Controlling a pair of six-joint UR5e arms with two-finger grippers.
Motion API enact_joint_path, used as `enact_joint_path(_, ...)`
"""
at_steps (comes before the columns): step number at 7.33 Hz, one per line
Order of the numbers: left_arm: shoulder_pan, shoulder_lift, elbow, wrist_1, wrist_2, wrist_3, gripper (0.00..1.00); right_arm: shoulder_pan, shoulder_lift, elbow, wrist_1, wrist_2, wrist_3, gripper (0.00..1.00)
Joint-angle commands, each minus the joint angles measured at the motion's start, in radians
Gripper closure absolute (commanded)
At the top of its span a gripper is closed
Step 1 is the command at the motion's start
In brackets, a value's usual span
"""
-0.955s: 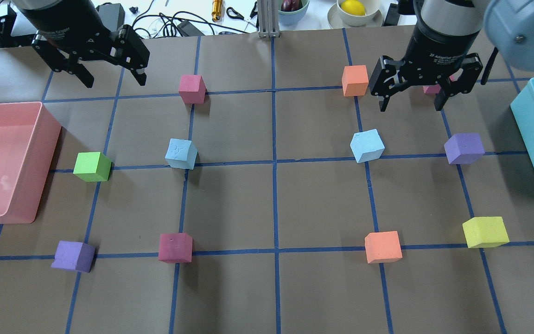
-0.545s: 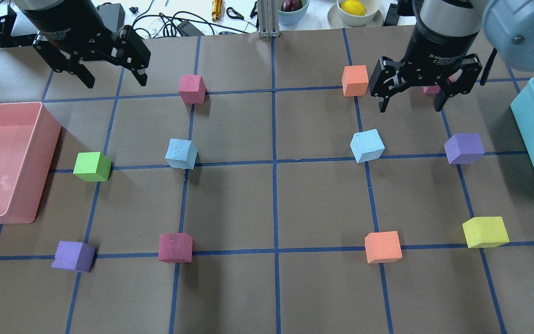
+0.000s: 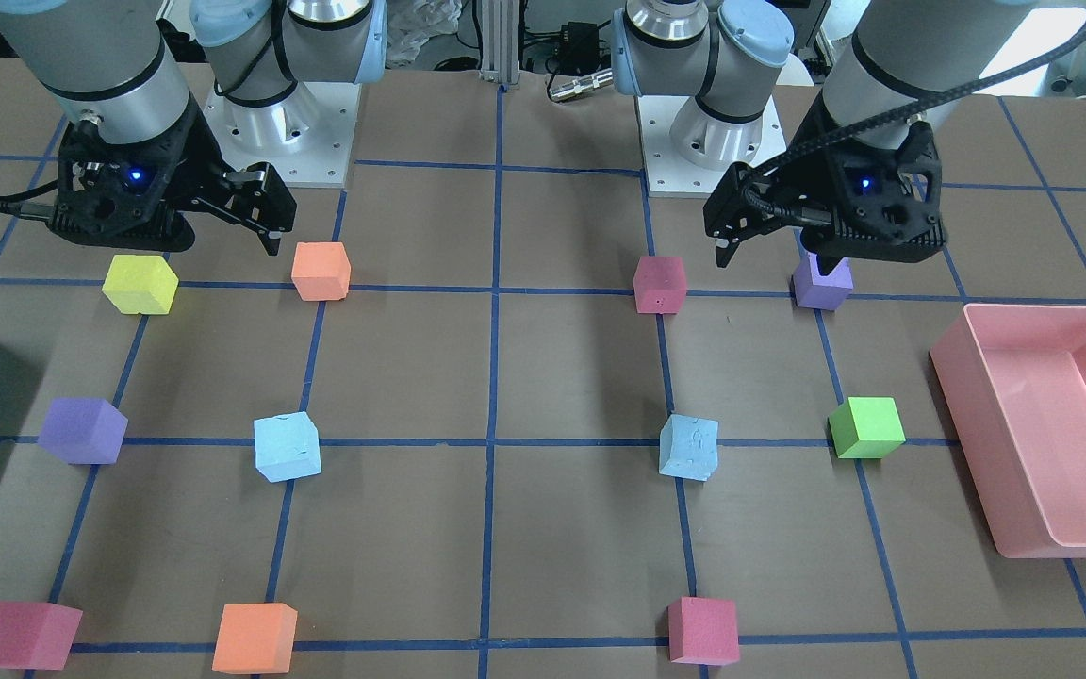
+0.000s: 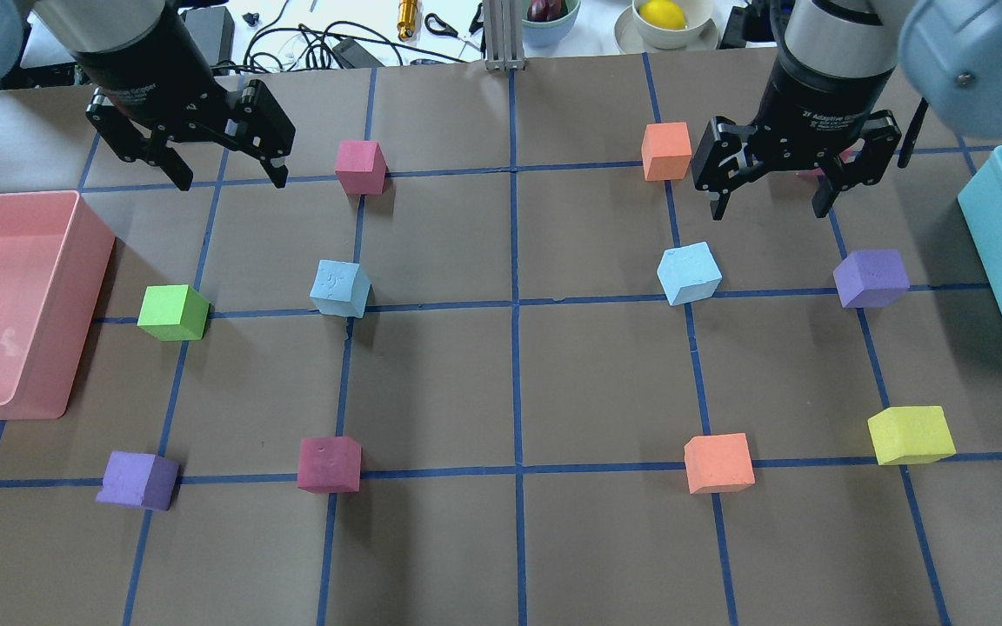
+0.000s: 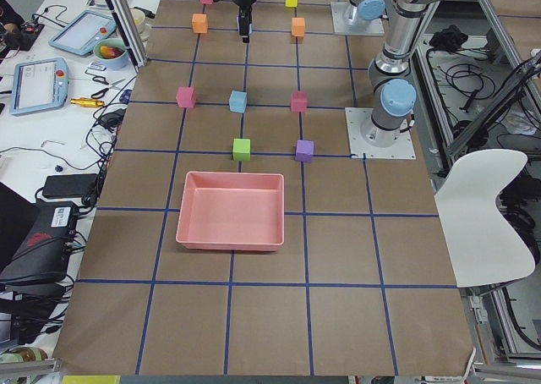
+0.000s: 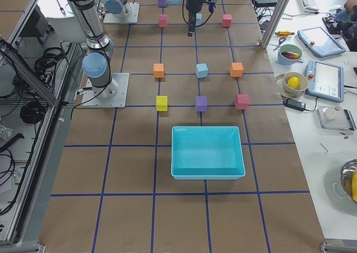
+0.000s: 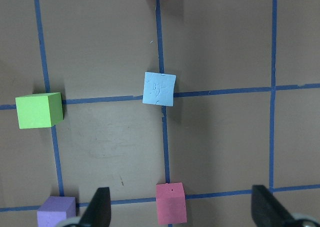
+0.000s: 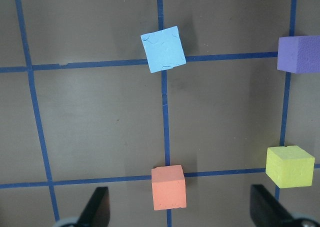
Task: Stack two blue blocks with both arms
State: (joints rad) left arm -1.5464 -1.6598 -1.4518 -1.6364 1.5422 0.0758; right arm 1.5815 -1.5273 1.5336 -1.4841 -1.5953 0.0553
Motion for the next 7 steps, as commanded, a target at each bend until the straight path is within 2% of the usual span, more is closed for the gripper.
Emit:
enact_joint_path(1, 0.003, -0.059, -0.13, 0.158, 0.003, 0.018, 0.0, -0.002, 0.001, 0.009, 0.001, 0.0, -0.002, 0.0)
enact_joint_path(3, 0.005, -0.135, -0.27, 0.457, 0.007, 0.021, 0.0, -0.002, 0.012, 0.023, -0.019, 0.005, -0.003, 0.0)
enact_joint_path(4, 0.005, -0.176, -0.291, 0.521, 0.024, 0.021, 0.0, -0.011, 0.053, 0.054, -0.119, 0.005, -0.011, 0.0)
enact_joint_path(6, 0.003, -0.241, -0.321, 0.538, 0.026, 0.021, 0.0, -0.011, 0.185, 0.126, -0.459, 0.008, -0.035, 0.0)
enact_joint_path(7, 0.003, -0.268, -0.329, 0.57, 0.024, 0.021, 0.0, -0.011, 0.243, 0.157, -0.569, 0.006, -0.111, 0.0)
